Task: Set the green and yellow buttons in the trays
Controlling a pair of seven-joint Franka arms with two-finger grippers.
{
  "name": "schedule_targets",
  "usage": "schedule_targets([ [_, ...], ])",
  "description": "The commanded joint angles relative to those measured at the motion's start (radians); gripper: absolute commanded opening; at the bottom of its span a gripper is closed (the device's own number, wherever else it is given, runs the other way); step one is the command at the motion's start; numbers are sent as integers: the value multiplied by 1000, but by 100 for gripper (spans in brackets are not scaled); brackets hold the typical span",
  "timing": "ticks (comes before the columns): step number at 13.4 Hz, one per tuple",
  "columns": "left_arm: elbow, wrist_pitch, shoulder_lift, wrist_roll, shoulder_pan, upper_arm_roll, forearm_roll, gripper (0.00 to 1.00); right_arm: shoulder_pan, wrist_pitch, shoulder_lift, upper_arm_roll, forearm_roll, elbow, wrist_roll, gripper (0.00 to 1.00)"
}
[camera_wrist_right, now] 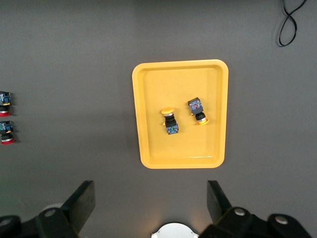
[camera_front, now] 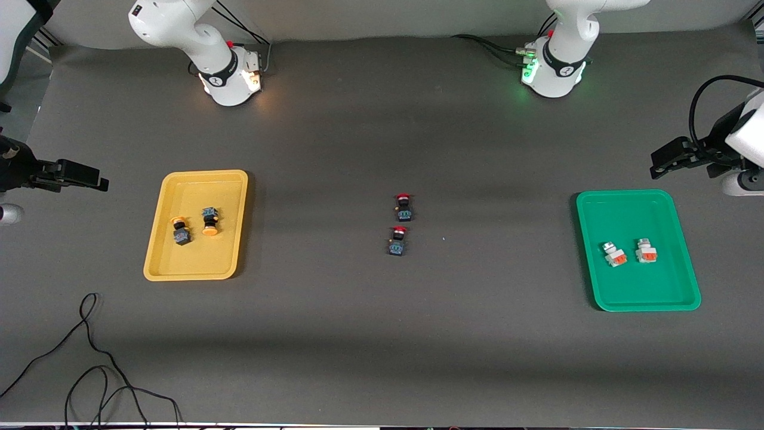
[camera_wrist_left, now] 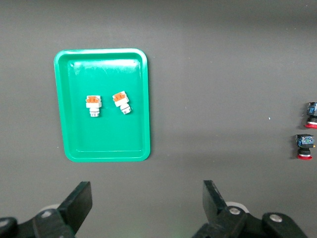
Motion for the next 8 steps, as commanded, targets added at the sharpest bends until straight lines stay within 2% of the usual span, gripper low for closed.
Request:
schedule_targets([
  [1,2,2,-10,1,0,3,2,99,6,-15,0,-2,-20,11,23,100],
  [5,7,-1,-10,4,0,3,4,99,-56,-18,-5,67,-49,23,25,100],
  [7,7,1,-9,4,0,3,4,99,-130,-18,-28,155,-73,46,26,100],
  [8,7,-1,-10,4,0,3,4,99,-173,-25,-46,221,-111,57,26,100],
])
